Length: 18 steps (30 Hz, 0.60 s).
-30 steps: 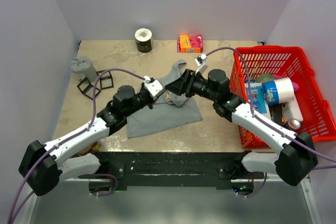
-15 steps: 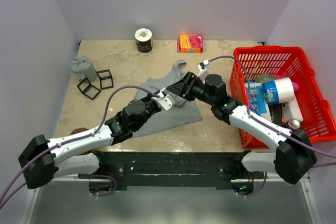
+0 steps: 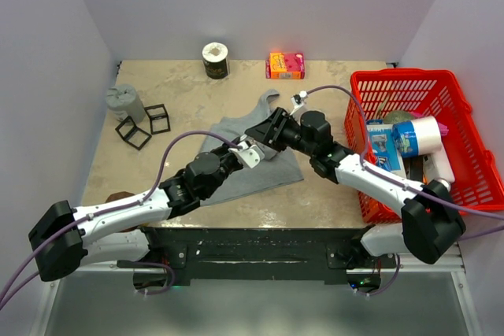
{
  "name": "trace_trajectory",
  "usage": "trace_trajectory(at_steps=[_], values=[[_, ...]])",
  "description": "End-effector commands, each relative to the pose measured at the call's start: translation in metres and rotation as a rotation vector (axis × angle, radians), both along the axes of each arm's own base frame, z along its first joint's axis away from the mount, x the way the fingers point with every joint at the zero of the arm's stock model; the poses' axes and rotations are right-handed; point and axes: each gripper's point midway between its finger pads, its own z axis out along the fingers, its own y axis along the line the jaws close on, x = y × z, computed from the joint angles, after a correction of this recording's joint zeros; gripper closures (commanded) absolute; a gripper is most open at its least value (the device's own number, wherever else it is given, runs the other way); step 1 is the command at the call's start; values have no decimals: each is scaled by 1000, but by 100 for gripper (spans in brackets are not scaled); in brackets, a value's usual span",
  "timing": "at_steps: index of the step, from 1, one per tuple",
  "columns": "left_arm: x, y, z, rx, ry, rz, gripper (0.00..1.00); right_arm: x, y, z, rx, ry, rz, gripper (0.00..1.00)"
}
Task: Pin the brooch onto the clothing
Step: Pass from the left arm to the right
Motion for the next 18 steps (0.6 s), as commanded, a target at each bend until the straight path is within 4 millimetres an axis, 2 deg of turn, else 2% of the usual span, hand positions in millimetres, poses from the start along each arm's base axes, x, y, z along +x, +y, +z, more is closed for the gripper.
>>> trace_trajectory(at_steps=[1,9,18], values=[[2,-4,12,-53,-26,8,100,-2,14,33,77,-54,36,43],[4,-7,6,-31,-16,19,100,-11,28,31,85,-30,66,48],[0,-8,3,-2,-34,24,100,-7,35,16,66,5,79,76]])
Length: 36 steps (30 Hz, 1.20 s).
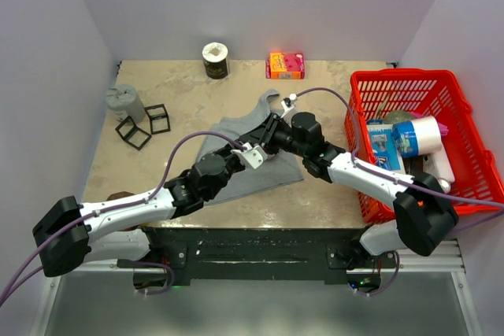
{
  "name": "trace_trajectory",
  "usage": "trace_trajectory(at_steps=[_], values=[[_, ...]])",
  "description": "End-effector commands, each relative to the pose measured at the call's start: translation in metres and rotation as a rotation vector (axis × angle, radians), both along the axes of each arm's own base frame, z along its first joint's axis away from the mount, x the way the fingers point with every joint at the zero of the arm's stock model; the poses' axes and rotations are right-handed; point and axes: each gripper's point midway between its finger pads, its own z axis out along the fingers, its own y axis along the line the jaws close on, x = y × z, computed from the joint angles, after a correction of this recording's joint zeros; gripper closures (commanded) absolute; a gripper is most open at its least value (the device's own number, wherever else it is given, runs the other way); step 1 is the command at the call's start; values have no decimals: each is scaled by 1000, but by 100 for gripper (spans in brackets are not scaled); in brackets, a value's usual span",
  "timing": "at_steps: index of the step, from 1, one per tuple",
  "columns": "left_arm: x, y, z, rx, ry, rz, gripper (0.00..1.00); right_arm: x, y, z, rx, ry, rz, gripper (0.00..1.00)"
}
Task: Pin the brooch onto the clothing
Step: Pass from the left arm to the right, then pass from the right arm to the left
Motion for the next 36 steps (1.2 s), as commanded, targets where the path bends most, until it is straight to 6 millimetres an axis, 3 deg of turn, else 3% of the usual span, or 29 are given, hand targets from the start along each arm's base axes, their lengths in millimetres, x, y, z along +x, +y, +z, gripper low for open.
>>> trace_trajectory(at_steps=[1,2,5,7,8,11,12,14,18,21,22,23,26,31,36], values=[[-2,-8,16,-43,-48,-12,100,5,10,23,48,-39,14,79],[-3,-9,16,-44,-48,-17,99,7,9,20,46,-34,6,83],[-4,-8,17,-58,-44,-12,83,9,8,18,42,-37,-8,98],[-6,-7,20,-84,-39,-9,69,9,6,15,38,-37,-20,100],[-6,-6,21,-97,-34,-6,51,10,5,15,38,-39,-28,100],[-11,-7,26,-149,-6,-21,25,15,-1,13,25,-68,-59,100],[-14,-8,24,-163,22,-30,22,16,-4,15,34,-93,-66,100],[-18,-11,43,-227,25,-74,16,20,-12,16,37,-125,-97,100],[-16,-11,77,-415,111,-190,13,20,-27,26,82,-233,-119,100],[-4,-4,102,-534,165,-233,11,18,-34,36,56,-324,-116,100],[-3,-9,99,-542,214,-269,11,16,-37,40,51,-348,-117,100],[11,1,98,-564,238,-237,11,15,-42,49,42,-395,-129,100],[19,1,97,-653,378,-319,12,9,-52,64,24,-480,-141,100],[7,-12,100,-747,528,-540,16,2,-59,74,-12,-551,-126,100],[-6,-22,98,-737,589,-659,18,-6,-51,79,-33,-614,-25,100]])
